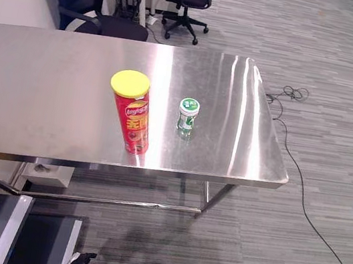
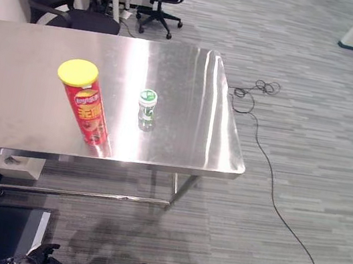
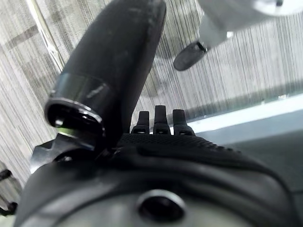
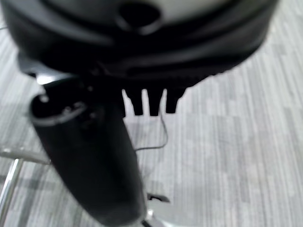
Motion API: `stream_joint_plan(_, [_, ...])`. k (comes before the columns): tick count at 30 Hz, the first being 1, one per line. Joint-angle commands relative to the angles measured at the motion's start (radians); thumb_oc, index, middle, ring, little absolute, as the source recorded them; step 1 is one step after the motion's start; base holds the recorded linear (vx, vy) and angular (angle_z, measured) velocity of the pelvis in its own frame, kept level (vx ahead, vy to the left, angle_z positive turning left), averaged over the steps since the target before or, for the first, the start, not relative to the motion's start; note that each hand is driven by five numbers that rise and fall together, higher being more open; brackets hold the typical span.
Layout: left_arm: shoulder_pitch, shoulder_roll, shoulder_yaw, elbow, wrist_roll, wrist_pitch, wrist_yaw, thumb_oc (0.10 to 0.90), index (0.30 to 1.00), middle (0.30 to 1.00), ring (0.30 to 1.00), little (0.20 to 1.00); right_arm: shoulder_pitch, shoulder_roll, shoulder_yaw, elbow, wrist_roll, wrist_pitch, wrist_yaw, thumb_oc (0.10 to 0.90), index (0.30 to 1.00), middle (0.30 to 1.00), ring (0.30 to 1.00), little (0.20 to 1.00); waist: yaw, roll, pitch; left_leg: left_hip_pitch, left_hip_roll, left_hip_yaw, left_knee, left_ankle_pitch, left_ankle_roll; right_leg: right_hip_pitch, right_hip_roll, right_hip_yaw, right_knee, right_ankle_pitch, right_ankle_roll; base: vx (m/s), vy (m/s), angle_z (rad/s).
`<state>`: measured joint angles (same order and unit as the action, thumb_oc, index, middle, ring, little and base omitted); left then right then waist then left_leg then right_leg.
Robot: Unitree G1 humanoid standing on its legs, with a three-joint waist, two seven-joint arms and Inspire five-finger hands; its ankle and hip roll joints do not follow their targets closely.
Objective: Put the goods on the table back onto the shelves and tidy them up.
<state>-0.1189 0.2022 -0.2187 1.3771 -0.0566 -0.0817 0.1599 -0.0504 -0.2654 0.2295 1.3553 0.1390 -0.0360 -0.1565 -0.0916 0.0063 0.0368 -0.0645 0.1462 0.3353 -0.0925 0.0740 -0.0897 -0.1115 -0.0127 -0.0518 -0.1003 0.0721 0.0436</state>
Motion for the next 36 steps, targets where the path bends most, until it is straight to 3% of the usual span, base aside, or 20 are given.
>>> stream_joint_plan(1, [-0.066,0.036,0.022,0.055,0.003,-0.012,0.015,0.8,0.9,0.9,0.9,0.9,-0.031,-0.008,0.015,-0.005,-0.015,-0.011,-0.019,0.8,0.9,0.9,0.9,0.9,-0.008,-0.037,0.036,0.047,-0.026,0.005,0.005,-0.019,-0.017,0.08,-0.059,0.019,0.013,-0.064,0.089,0.08,-0.021,0.06])
stream_joint_plan(12, [-0.068,0.034,-0.005,0.037,0.03,-0.009,0.006,0.8,0.9,0.9,0.9,0.9,-0.015,-0.01,0.001,0.01,-0.011,-0.01,-0.017,0.8,0.9,0.9,0.9,0.9,-0.013,-0.028,0.02,0.062,-0.036,0.007,0.005,-0.039,-0.014,0.098,-0.068,0.023,0.013,-0.07,0.095,0.04,0.016,0.03])
stream_joint_plan(15, [-0.091,0.032,-0.009,0.028,0.011,-0.011,-0.008,0.8,0.9,0.9,0.9,0.9,0.009,-0.057,-0.116,-0.057,0.112,-0.041,-0.067,0.8,0.9,0.9,0.9,0.9,-0.04,-0.017,0.023,0.069,-0.036,0.034,0.005,-0.051,-0.016,0.081,-0.068,0.045,0.013,-0.057,0.104,0.01,0.077,-0.21])
stream_joint_plan(19, [-0.115,0.04,-0.012,0.03,0.03,-0.006,-0.012,0.8,0.9,0.9,0.9,0.9,0.068,-0.128,-0.249,-0.159,0.174,-0.057,-0.112,0.8,0.9,0.9,0.9,0.9,-0.065,-0.014,0.021,0.067,-0.035,0.048,0.005,-0.056,-0.017,0.069,-0.068,0.057,0.013,-0.05,0.109,0.01,0.027,-0.28])
stream_joint_plan(23, [-0.151,0.059,-0.014,0.026,0.051,-0.003,-0.029,0.8,0.9,0.9,0.9,0.9,0.121,-0.208,-0.375,-0.286,0.204,-0.061,-0.15,0.8,0.9,0.9,0.9,0.9,-0.084,-0.01,0.017,0.057,-0.035,0.056,0.005,-0.055,-0.018,0.053,-0.068,0.068,0.013,-0.04,0.114,0.0,0.02,-0.07])
stream_joint_plan(24, [-0.171,0.07,-0.01,0.018,0.065,0.0,-0.044,0.8,0.9,0.9,0.9,0.9,0.157,-0.259,-0.464,-0.382,0.197,-0.063,-0.181,0.8,0.9,0.9,0.9,0.9,-0.096,-0.006,0.021,0.057,-0.037,0.059,0.005,-0.061,-0.018,0.051,-0.072,0.068,0.013,-0.039,0.12,0.0,0.032,-0.09])
stream_joint_plan(27, [-0.177,0.08,0.0,0.009,0.073,0.002,-0.054,0.8,0.9,0.9,0.9,0.9,0.195,-0.295,-0.558,-0.49,0.181,-0.064,-0.215,0.8,0.9,0.9,0.9,0.9,-0.101,-0.001,0.018,0.046,-0.037,0.062,0.005,-0.058,-0.017,0.037,-0.074,0.069,0.013,-0.032,0.121,-0.01,0.014,-0.05])
stream_joint_plan(28, [-0.174,0.084,0.007,0.004,0.076,0.003,-0.061,0.8,0.9,0.9,0.9,0.9,0.21,-0.311,-0.598,-0.532,0.168,-0.066,-0.231,0.8,0.9,0.9,0.9,0.9,-0.103,0.002,0.017,0.042,-0.037,0.063,0.005,-0.059,-0.016,0.034,-0.075,0.069,0.013,-0.029,0.122,0.02,0.058,-0.08])
stream_joint_plan(29, [-0.16,0.091,0.034,-0.014,0.085,0.004,-0.066,0.8,0.9,0.9,0.9,0.9,0.222,-0.354,-0.712,-0.657,0.115,-0.08,-0.306,0.8,0.9,0.9,0.9,0.9,-0.107,0.009,0.02,0.044,-0.04,0.058,0.005,-0.067,-0.012,0.036,-0.077,0.067,0.013,-0.033,0.126,0.0,0.04,-0.06])
stream_joint_plan(30, [-0.161,0.091,0.034,-0.015,0.085,0.005,-0.066,0.8,0.9,0.9,0.9,0.9,0.225,-0.352,-0.715,-0.663,0.113,-0.076,-0.307,0.8,0.9,0.9,0.9,0.9,-0.105,0.009,0.018,0.039,-0.039,0.059,0.005,-0.061,-0.012,0.03,-0.076,0.068,0.013,-0.028,0.124,0.03,0.056,-0.01])
stream_joint_plan(33, [-0.141,0.086,0.061,-0.051,0.109,0.008,-0.056,0.8,0.9,0.9,0.9,0.9,0.242,-0.386,-0.845,-0.943,-0.059,-0.073,-0.432,0.8,0.9,0.9,0.9,0.9,-0.106,0.016,0.02,0.039,-0.04,0.054,0.005,-0.065,-0.006,0.031,-0.078,0.07,0.013,-0.031,0.125,0.0,0.011,0.0])
stream_joint_plan(34, [-0.132,0.079,0.066,-0.064,0.13,0.006,-0.04,0.8,0.9,0.9,0.9,0.9,0.236,-0.384,-0.91,-1.139,-0.206,-0.07,-0.518,0.8,0.9,0.9,0.9,0.9,-0.102,0.021,0.018,0.04,-0.042,0.049,0.005,-0.067,-0.002,0.032,-0.079,0.069,0.013,-0.036,0.126,0.04,0.024,0.0])
stream_joint_plan(36, [-0.12,0.072,0.064,-0.067,0.134,0.001,-0.029,0.8,0.9,0.9,0.9,0.9,0.208,-0.382,-0.925,-1.277,-0.271,-0.093,-0.549,0.8,0.9,0.9,0.9,0.9,-0.097,0.023,0.016,0.045,-0.044,0.045,0.005,-0.074,0.001,0.035,-0.08,0.069,0.013,-0.043,0.127,0.01,0.012,0.04])
